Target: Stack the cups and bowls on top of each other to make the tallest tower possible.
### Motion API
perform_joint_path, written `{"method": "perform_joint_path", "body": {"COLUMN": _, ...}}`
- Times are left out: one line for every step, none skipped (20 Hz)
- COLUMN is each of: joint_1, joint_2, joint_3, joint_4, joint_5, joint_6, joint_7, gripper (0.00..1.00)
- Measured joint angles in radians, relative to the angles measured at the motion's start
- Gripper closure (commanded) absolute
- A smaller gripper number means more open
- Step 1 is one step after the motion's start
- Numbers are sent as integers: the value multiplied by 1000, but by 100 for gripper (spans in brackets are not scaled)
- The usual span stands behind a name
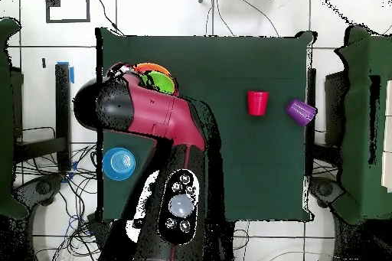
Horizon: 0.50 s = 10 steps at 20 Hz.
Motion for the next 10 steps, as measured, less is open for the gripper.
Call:
{"method": "perform_joint_path", "body": {"joint_1": 2, "joint_2": 1, "joint_3": -1, "joint_4": 0, "joint_5": 6, "joint_6": 0, "joint_7": 0, "gripper": 100}}
{"method": "perform_joint_path", "body": {"joint_1": 4, "joint_2": 4, "joint_3": -2, "joint_4": 0, "joint_5": 10, "joint_6": 0, "joint_7": 0, "gripper": 100}}
{"method": "perform_joint_path", "body": {"joint_1": 6, "joint_2": 5, "joint_3": -3, "joint_4": 0, "joint_5": 12, "joint_6": 0, "joint_7": 0, "gripper": 100}}
{"method": "perform_joint_path", "body": {"joint_1": 8, "joint_2": 8, "joint_3": -2, "joint_4": 0, "joint_5": 17, "joint_6": 0, "joint_7": 0, "gripper": 100}}
{"method": "perform_joint_path", "body": {"joint_1": 10, "joint_2": 11, "joint_3": -3, "joint_4": 0, "joint_5": 21, "joint_6": 0, "joint_7": 0, "gripper": 100}}
{"method": "perform_joint_path", "body": {"joint_1": 11, "joint_2": 13, "joint_3": -2, "joint_4": 0, "joint_5": 23, "joint_6": -1, "joint_7": 0, "gripper": 100}}
{"method": "perform_joint_path", "body": {"joint_1": 13, "joint_2": 15, "joint_3": -2, "joint_4": 0, "joint_5": 28, "joint_6": -3, "joint_7": 0, "gripper": 100}}
{"method": "perform_joint_path", "body": {"joint_1": 14, "joint_2": 17, "joint_3": -2, "joint_4": 0, "joint_5": 32, "joint_6": -5, "joint_7": 0, "gripper": 100}}
{"method": "perform_joint_path", "body": {"joint_1": 15, "joint_2": 20, "joint_3": -2, "joint_4": 0, "joint_5": 37, "joint_6": -11, "joint_7": 0, "gripper": 100}}
{"method": "perform_joint_path", "body": {"joint_1": 15, "joint_2": 22, "joint_3": -2, "joint_4": 0, "joint_5": 41, "joint_6": -15, "joint_7": 0, "gripper": 100}}
